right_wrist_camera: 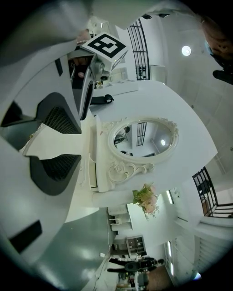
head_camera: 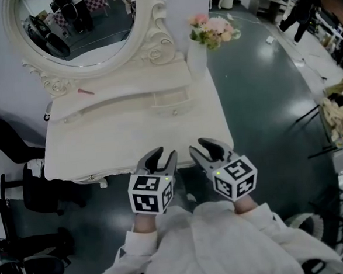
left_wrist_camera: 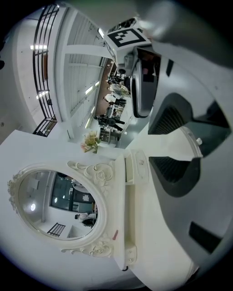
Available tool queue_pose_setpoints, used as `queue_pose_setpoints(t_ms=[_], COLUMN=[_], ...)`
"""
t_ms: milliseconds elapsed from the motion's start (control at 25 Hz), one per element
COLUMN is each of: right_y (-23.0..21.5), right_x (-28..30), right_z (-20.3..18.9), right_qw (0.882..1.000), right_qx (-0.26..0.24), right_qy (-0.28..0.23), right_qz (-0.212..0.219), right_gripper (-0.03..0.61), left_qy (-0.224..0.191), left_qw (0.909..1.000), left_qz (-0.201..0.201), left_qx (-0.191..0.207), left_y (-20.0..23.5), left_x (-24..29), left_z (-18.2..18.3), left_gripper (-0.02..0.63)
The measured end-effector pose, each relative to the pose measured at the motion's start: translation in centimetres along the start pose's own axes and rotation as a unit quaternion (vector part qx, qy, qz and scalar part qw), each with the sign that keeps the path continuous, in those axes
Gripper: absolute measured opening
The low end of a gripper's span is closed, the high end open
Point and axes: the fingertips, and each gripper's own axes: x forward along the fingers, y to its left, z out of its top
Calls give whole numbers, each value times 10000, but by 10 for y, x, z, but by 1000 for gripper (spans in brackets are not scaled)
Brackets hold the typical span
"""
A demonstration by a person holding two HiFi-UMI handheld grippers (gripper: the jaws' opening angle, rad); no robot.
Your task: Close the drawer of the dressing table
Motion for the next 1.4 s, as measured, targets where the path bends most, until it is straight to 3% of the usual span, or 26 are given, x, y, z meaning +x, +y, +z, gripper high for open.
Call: queue_pose_setpoints(t_ms=[1160,1400], right_y=[-82,-77], right_x=[129,145], right_z=[52,53], right_qw=[9957,9966], right_qx=[221,189], right_qy=[108,233], right_qz=[-893,-770], right_gripper=[118,118], left_qy=[428,508], left_qw=[9952,9923], left_qz=[-772,-957], left_qx=[429,600], left_y=[116,128], left_x=[108,119], left_z=[67,70], left_gripper=[133,133])
